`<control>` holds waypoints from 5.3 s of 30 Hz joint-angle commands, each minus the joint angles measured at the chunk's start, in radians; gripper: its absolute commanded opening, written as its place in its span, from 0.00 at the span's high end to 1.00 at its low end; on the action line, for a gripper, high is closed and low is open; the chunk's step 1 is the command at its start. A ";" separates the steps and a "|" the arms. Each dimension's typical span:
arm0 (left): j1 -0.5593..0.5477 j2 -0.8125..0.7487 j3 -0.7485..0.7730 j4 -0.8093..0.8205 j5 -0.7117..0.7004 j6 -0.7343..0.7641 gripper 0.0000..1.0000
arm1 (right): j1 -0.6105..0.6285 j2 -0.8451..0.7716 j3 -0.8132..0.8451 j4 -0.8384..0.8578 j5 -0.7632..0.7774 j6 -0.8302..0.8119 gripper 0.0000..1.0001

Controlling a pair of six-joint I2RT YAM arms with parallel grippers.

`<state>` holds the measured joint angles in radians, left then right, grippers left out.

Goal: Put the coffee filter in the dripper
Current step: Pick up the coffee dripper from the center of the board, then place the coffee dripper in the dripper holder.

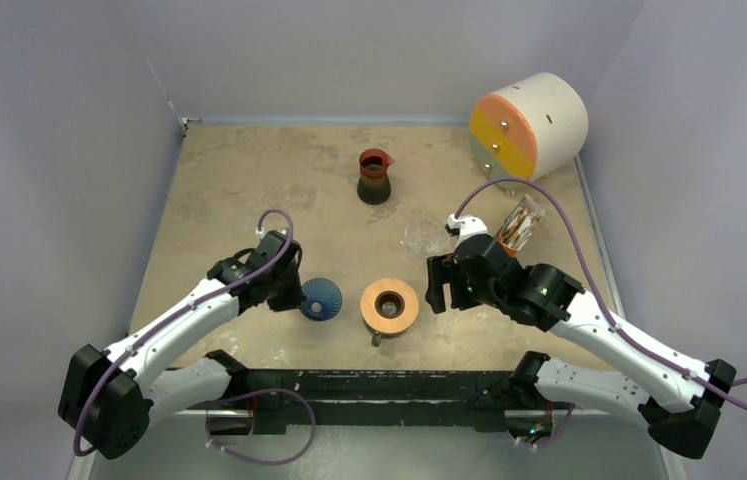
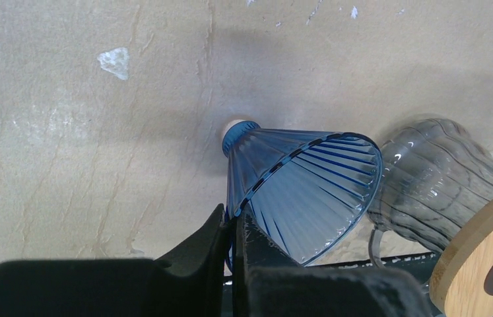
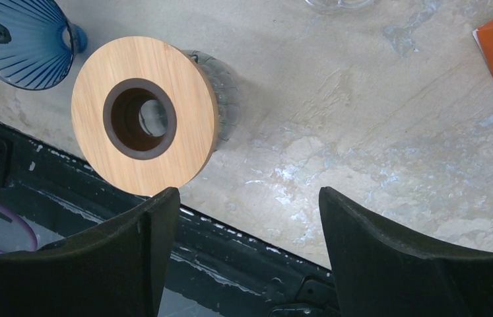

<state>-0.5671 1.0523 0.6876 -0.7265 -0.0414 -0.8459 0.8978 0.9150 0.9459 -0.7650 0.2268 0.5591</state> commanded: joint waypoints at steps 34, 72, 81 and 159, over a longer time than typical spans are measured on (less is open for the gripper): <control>0.003 -0.013 0.434 -0.192 0.325 0.097 1.00 | 0.098 0.177 0.253 0.193 -0.124 0.049 0.27; -0.190 0.092 0.553 -0.163 0.206 0.027 1.00 | 0.233 0.295 0.326 0.134 0.142 0.242 0.53; -0.197 0.086 0.556 -0.156 0.213 0.023 1.00 | 0.234 0.318 0.309 0.158 0.132 0.249 0.65; -0.229 0.347 0.664 -0.162 0.290 0.117 1.00 | 0.150 0.232 0.168 0.021 0.039 0.286 1.00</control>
<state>-0.8009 1.3918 1.3056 -0.9192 0.2913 -0.7437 1.0622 1.1564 1.1320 -0.7315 0.3038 0.8574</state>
